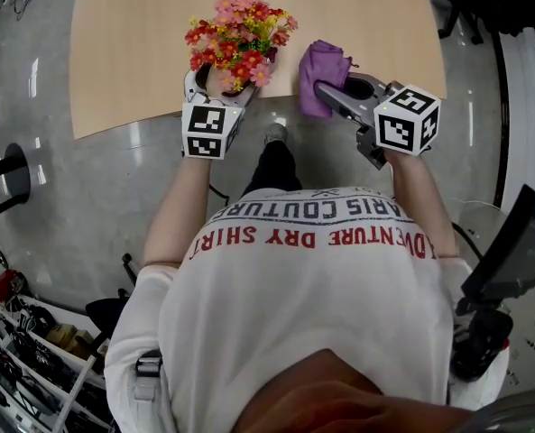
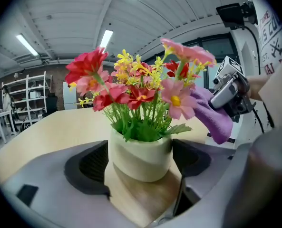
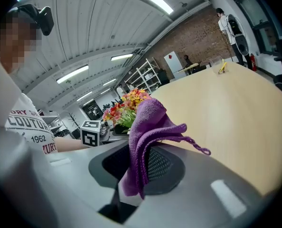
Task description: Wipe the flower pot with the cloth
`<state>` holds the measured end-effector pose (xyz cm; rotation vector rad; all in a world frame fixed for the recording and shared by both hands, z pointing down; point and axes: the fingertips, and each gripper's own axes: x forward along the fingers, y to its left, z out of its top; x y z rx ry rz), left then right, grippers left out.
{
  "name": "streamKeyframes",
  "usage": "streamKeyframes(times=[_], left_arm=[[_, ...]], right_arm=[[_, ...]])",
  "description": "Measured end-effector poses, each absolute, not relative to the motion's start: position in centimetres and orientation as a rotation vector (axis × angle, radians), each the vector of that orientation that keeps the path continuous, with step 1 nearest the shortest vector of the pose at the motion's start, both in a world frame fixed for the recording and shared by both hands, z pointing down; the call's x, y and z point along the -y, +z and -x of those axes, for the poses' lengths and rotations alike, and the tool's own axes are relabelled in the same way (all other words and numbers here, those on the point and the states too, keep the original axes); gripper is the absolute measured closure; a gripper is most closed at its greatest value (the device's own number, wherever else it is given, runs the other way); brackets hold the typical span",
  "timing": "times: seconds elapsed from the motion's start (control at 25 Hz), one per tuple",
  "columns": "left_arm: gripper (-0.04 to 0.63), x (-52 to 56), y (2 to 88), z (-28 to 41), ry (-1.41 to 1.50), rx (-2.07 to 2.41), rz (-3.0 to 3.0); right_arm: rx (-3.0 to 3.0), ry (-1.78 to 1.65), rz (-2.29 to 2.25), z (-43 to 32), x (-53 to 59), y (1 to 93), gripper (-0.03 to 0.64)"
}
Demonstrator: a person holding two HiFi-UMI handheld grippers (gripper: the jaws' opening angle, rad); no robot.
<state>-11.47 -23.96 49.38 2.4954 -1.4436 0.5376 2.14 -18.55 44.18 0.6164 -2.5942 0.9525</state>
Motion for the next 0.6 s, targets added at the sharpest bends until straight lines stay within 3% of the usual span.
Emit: streamKeyframes(times=[0.12,0.24,0.6], left_arm=[[0.177,23.8,49.6,11.3,0.535,1.414,-2.501],[0.227,23.3,49.4,11.2,0.525,1.391,-2.522],[0.235,22.4,48.3,11.2,0.508,1.344,-2.572]], right_arm=[[2.597,0.977,-0.624,-2.3,18.8,44.5,0.557],[2.599,1.002,-0.623,-2.4,18.7,44.7,0.557],[2.617,1.043,-0.590,-1.5,19.1,44.6,0.557]])
